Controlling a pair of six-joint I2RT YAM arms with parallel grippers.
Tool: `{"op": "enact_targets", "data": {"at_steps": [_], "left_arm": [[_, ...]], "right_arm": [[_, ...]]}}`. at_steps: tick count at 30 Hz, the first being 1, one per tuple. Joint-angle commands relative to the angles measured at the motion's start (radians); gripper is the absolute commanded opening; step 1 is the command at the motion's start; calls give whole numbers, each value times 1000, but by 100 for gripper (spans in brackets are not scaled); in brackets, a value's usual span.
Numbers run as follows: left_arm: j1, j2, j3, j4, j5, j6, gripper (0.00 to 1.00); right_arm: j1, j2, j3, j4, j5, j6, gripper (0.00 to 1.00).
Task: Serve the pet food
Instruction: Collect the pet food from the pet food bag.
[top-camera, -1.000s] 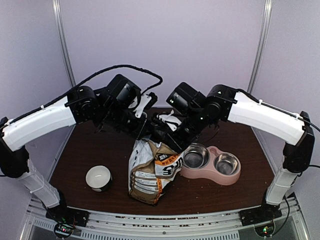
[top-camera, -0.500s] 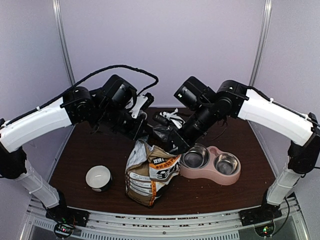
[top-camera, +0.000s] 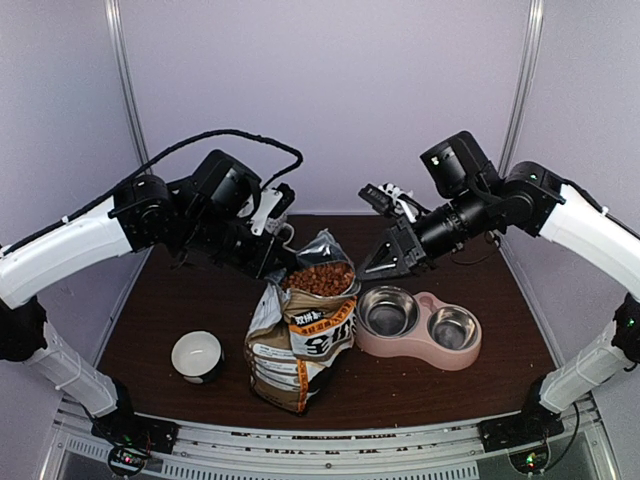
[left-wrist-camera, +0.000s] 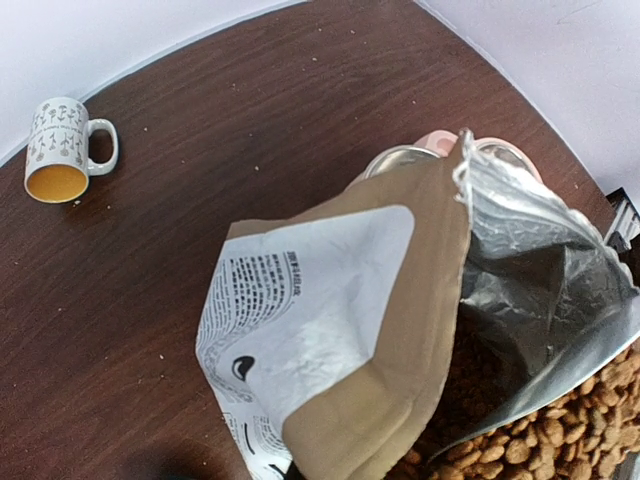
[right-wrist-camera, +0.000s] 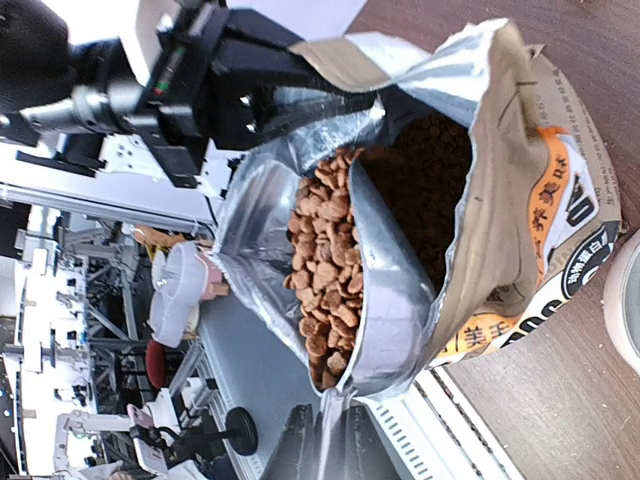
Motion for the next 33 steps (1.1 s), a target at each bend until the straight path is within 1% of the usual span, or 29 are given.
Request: {"op": "enact_targets", "data": {"at_steps": [1, 6, 16, 27, 33], "left_arm": [[15, -101, 24, 178, -81, 2, 3], [15, -114, 14, 190, -85, 3, 4], [15, -116, 17, 195, -78, 2, 4], [16, -111, 25, 195, -77, 0, 5], [18, -108, 28, 196, -77, -5, 5]], "right_arm": [[-51, -79, -91, 133, -55, 146, 0], [-101, -143, -189, 237, -68, 224, 0], [-118, -183, -268, 280, -56, 238, 0], [-135, -283, -443, 558, -124, 376, 0], [-134, -312, -465, 598, -144, 381, 0]]}}
